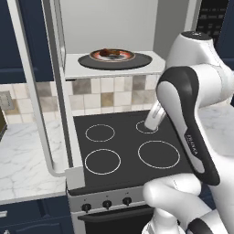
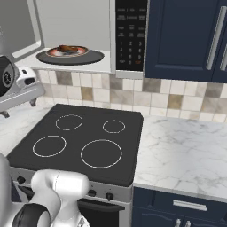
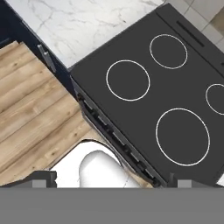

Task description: Transport the chicken drumstick from the fridge to the microwave and turn on the microwave.

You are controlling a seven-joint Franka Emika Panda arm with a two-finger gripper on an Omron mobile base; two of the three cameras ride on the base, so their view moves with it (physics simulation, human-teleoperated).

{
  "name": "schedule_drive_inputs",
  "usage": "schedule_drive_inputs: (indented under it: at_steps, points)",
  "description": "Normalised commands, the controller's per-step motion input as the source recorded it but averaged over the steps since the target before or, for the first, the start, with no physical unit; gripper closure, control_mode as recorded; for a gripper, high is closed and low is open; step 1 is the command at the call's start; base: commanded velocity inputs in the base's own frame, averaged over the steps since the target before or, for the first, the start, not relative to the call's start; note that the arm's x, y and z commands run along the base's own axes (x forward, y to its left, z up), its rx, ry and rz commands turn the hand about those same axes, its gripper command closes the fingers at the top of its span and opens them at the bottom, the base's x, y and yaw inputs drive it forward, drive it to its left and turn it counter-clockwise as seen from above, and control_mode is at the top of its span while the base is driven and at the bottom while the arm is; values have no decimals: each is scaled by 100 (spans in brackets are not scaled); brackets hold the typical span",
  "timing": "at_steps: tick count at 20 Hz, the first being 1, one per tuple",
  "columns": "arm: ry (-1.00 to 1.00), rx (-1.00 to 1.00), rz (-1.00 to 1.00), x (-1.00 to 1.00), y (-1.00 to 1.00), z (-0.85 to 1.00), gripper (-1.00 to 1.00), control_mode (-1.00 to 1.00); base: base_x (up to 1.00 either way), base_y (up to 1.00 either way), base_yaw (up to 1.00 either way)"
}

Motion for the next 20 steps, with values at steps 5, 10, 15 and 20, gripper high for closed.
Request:
schedule_drive_inputs:
  at_steps: [5,10,15,20]
  points:
    - [0,0,-12,-27,-3,0,-100,-100,0,0,0]
    - [0,0,-11,-27,-6,0,-100,-100,0,0,0]
    - [0,0,-9,-31,-5,8,-100,-100,0,0,0]
    - [-1,0,-10,-31,0,24,-100,-100,0,0,0]
